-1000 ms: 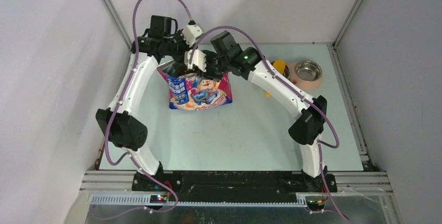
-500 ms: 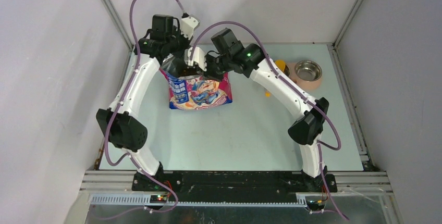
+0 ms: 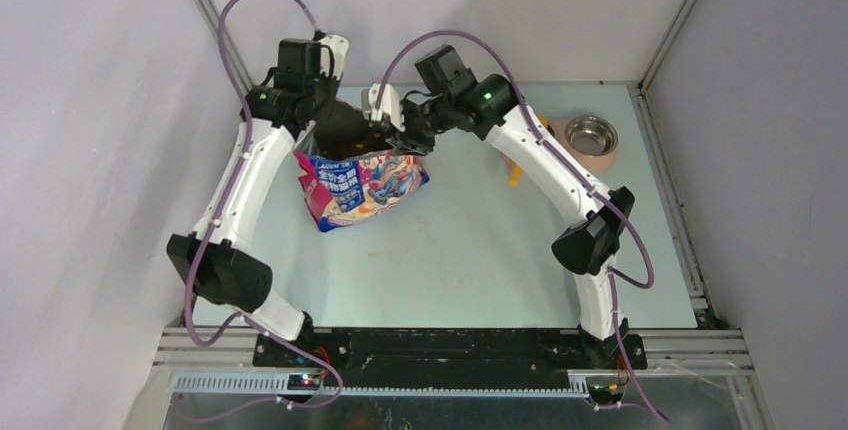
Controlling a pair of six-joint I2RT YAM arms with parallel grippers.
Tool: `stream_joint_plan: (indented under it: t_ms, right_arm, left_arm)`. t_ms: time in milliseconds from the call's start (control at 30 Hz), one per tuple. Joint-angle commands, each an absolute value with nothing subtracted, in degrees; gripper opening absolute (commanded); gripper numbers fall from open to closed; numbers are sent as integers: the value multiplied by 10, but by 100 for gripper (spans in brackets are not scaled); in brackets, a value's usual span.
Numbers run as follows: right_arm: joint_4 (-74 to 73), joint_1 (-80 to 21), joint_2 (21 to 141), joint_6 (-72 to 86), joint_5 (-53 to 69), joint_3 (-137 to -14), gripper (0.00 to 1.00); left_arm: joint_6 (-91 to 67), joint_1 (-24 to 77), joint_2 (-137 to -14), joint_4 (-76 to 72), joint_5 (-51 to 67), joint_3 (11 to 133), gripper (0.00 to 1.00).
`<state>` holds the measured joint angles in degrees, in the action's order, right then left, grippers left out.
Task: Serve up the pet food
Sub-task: Open the pet food bag at the center of the board.
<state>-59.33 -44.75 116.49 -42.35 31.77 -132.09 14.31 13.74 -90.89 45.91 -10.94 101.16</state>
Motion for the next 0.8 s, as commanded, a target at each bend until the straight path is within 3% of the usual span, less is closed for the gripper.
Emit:
stream_joint_plan:
  t_ms: [0,33,100,167,267,367,467,533,767]
  right_arm:
    - [-546,-430,1144,-441,337,-1375,42]
    - [-545,-432,1146,-443,337,-1375,56]
    - [-545,-445,1148,-447,334,-1373,69]
    - [-546,-467,1151,-456,320,-1372,73]
    - [-540,-505,1162,-475,268,-1374,75]
    - [-531,-520,1174,-489,236,-1375,76]
    - [-523,-526,1187,-498,222,-1375,77]
    - [-521,-530,1193,-499,219,-1374,77]
    - [-473,-546,1210,-480,165,-1371,76]
  left_arm:
    - [116,114,-802,344,-215,1034,0]
    - [109,115,-800,347,-209,1029,0]
    - [99,117,-790,352,-188,1012,0]
    - [95,121,-780,349,-172,990,0]
    - [95,126,-765,332,-163,955,6]
    - [97,126,-750,323,-162,940,36]
    - [99,126,-742,320,-159,930,56]
    - [100,126,-737,318,-158,924,62]
    - [105,126,-717,301,-168,909,71]
